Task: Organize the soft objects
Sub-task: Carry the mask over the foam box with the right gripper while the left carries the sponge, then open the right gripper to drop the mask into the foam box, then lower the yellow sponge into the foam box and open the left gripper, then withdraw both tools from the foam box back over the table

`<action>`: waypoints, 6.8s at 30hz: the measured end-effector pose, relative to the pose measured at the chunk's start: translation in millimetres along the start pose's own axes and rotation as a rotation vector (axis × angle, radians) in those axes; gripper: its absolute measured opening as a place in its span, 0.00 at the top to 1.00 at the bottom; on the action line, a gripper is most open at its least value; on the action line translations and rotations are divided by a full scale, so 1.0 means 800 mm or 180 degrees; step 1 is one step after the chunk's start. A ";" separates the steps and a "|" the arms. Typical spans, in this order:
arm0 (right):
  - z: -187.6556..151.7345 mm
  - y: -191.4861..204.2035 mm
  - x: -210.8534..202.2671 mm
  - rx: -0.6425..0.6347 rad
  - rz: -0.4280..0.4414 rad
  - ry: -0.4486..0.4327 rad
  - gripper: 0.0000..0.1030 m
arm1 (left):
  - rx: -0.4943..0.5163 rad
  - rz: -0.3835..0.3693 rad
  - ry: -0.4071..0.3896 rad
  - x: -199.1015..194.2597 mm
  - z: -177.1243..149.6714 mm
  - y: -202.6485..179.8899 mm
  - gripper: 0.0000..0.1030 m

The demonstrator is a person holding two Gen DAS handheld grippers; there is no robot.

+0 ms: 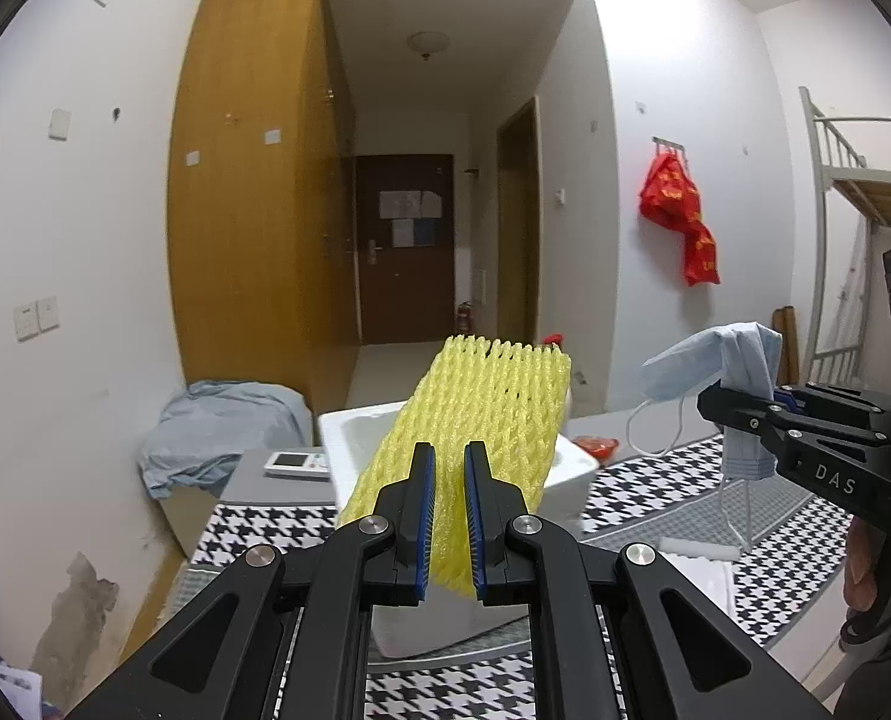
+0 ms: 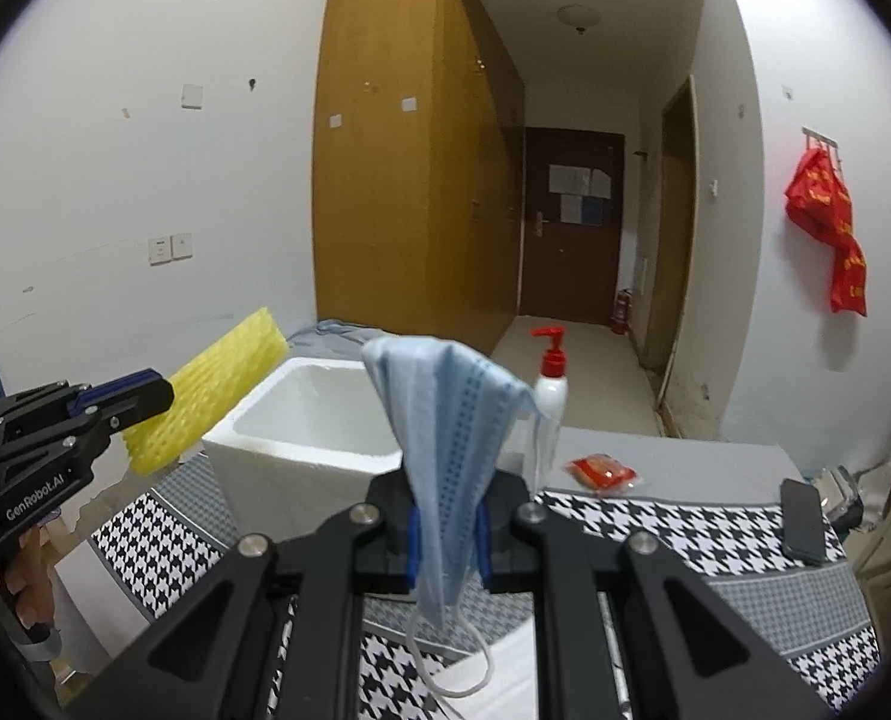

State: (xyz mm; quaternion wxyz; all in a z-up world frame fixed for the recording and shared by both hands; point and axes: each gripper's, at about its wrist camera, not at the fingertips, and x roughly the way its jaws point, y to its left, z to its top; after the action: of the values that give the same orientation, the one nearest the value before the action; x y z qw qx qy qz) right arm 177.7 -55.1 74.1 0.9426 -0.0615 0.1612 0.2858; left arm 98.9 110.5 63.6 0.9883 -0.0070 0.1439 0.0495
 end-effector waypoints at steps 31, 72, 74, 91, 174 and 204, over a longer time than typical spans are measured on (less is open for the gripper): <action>0.050 0.048 0.077 -0.0263 0.0336 0.0041 0.83 | -0.0169 0.0301 0.0046 0.030 0.007 0.062 0.90; 0.043 0.066 0.148 -0.0208 0.0327 0.0328 0.00 | -0.0270 0.0375 0.0115 0.046 0.001 0.082 0.90; 0.042 0.061 0.143 -0.0180 0.0323 0.0310 0.00 | -0.0255 0.0350 0.0114 0.047 0.002 0.080 0.90; 0.028 -0.003 0.091 0.0068 0.0011 0.0213 0.00 | -0.0121 -0.0047 0.0135 0.086 0.020 0.034 0.90; -0.082 -0.120 -0.080 0.0886 -0.0512 -0.0026 0.00 | -0.0002 -0.0776 0.0030 0.042 0.012 -0.101 0.01; -0.120 -0.120 -0.099 0.0890 -0.0880 0.0127 0.00 | -0.0053 -0.0993 0.0164 0.045 -0.026 -0.125 0.01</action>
State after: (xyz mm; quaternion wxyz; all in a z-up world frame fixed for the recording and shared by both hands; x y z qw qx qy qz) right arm 143.0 -195.7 12.7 0.9689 0.0428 0.2080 0.1272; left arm 137.0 14.1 33.6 0.9799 -0.0386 0.1659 -0.1036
